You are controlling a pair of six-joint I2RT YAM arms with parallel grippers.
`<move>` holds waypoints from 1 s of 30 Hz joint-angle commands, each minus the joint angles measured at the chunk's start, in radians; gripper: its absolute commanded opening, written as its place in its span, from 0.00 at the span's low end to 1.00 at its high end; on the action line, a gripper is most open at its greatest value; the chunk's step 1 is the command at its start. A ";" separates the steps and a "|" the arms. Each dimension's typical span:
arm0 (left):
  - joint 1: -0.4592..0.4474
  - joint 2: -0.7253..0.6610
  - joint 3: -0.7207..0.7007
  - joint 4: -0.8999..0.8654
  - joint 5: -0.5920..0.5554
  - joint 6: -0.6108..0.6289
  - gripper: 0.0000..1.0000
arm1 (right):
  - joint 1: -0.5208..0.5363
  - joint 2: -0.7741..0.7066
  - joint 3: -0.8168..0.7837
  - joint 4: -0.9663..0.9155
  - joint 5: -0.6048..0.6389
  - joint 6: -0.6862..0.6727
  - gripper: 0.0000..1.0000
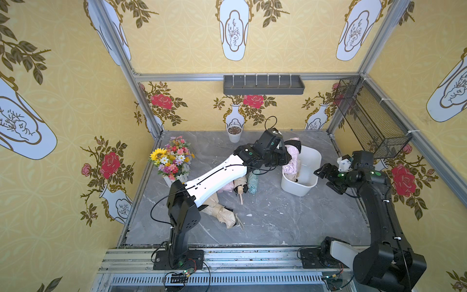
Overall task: Put the umbrella into the storage box
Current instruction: Place the umbrella in the storage box.
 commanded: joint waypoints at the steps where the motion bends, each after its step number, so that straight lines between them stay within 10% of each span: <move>1: 0.000 0.103 0.091 0.105 0.108 0.043 0.08 | -0.025 -0.006 -0.004 -0.015 -0.034 -0.024 0.83; 19: 0.041 0.457 0.263 0.227 0.266 0.074 0.08 | -0.076 -0.024 -0.049 0.086 -0.100 0.109 0.82; 25: 0.041 0.474 0.257 0.324 0.314 0.070 0.55 | -0.077 -0.021 -0.046 0.085 -0.107 0.098 0.82; 30: 0.043 0.434 0.245 0.310 0.287 0.085 0.68 | -0.077 -0.021 -0.014 0.068 -0.107 0.086 0.82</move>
